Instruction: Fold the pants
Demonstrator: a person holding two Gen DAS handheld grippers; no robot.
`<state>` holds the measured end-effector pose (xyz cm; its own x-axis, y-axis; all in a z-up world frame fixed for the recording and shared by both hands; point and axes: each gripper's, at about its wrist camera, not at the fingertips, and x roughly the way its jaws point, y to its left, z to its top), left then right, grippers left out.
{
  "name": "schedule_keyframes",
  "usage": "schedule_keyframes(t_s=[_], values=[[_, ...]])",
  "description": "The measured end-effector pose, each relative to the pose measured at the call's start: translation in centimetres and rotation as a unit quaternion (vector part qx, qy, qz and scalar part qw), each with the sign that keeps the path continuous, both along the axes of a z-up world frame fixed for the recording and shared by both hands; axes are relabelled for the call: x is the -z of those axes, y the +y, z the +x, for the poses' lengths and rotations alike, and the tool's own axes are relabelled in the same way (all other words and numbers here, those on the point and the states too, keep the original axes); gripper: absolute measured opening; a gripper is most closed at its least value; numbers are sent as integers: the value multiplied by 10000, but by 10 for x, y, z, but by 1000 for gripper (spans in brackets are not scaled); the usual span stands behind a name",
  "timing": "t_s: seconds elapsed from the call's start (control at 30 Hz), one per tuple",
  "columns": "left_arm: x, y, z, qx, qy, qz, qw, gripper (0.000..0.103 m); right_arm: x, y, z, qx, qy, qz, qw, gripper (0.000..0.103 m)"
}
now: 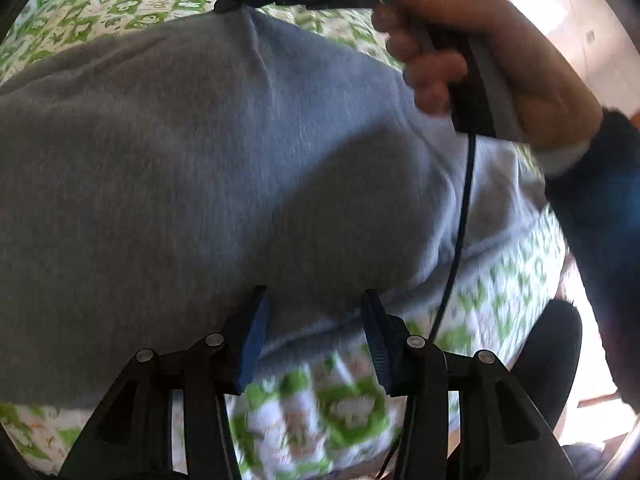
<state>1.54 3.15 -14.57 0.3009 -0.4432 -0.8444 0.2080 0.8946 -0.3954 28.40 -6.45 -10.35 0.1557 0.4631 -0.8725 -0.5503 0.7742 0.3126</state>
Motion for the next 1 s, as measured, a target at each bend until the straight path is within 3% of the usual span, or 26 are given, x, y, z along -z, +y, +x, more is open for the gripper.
schedule_keyframes(t_s=[0.13,0.27,0.33,0.47,0.57,0.67,0.8,0.9,0.93,0.97,1.0], values=[[-12,13,-12,-36,-78,88,9999,46,-12,-15,-19,110,-24,12,9999,10],[-30,10,-15,83,-327,275,9991,48,-45,-65,-73,123,-304,153,9993,17],[-36,4,-15,273,-416,355,9981,48,-55,-95,-98,248,-427,88,9987,43],[-46,-29,-14,841,-701,664,9918,50,-74,-177,-150,879,-743,-128,9933,47],[-46,-58,-11,1260,-897,1037,9825,51,-88,-254,-181,1727,-939,-239,9802,47],[-39,-81,-4,1522,-944,1088,9778,51,-101,-334,-209,2734,-1131,-354,9546,47],[-26,-96,10,1530,-866,1297,9758,51,-103,-434,-234,4090,-1053,-177,9063,47],[-15,-101,21,1493,-700,1405,9762,50,-96,-478,-237,4676,-847,341,8792,48],[-11,-100,25,1448,-622,1410,9774,43,-94,-487,-237,4784,-822,515,8728,49],[-9,-99,27,1414,-551,1379,9787,26,-91,-498,-235,4943,-801,713,8626,51],[-7,-97,30,1380,-485,1343,9801,22,-88,-502,-233,5016,-790,808,8577,52]])
